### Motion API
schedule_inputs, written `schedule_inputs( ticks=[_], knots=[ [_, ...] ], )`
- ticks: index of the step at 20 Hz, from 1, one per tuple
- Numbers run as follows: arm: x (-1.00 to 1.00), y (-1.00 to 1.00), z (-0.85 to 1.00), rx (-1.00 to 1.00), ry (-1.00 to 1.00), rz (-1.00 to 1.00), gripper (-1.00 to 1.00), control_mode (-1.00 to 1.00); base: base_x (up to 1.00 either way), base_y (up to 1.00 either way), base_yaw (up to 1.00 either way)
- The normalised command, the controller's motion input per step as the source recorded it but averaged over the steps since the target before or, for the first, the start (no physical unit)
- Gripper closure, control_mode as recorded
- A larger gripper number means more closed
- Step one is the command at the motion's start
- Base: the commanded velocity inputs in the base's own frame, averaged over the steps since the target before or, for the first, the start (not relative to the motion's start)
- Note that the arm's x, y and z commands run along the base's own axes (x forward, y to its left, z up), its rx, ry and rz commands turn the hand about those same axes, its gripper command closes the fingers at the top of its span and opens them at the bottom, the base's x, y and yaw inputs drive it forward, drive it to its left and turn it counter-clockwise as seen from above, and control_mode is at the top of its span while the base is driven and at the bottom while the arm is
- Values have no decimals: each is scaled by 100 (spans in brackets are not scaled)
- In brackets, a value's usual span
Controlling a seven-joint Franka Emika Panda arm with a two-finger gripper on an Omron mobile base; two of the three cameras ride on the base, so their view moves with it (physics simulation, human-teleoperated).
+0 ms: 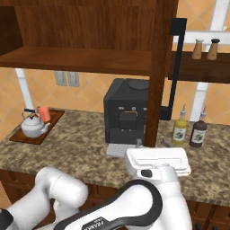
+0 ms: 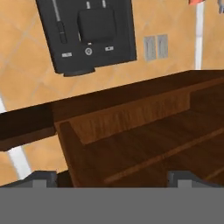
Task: Pick the kettle from the counter and place it on the tray. Then pick the mug from the cabinet and place it on the tray. Then close the cabinet doors.
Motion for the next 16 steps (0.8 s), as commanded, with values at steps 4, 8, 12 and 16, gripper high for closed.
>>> schedule_inputs(
  ticks=[4, 8, 12, 16],
  knots=[
    [33, -31, 0, 7, -16, 17, -100, -100, 0, 0, 0],
    [29, -36, 2, 4, -20, 14, -100, -100, 0, 0, 0],
    [15, -32, 2, 0, -16, 5, -100, -100, 0, 0, 0],
    [15, -34, 0, 0, -13, 0, -100, -100, 0, 0, 0]
  ],
)
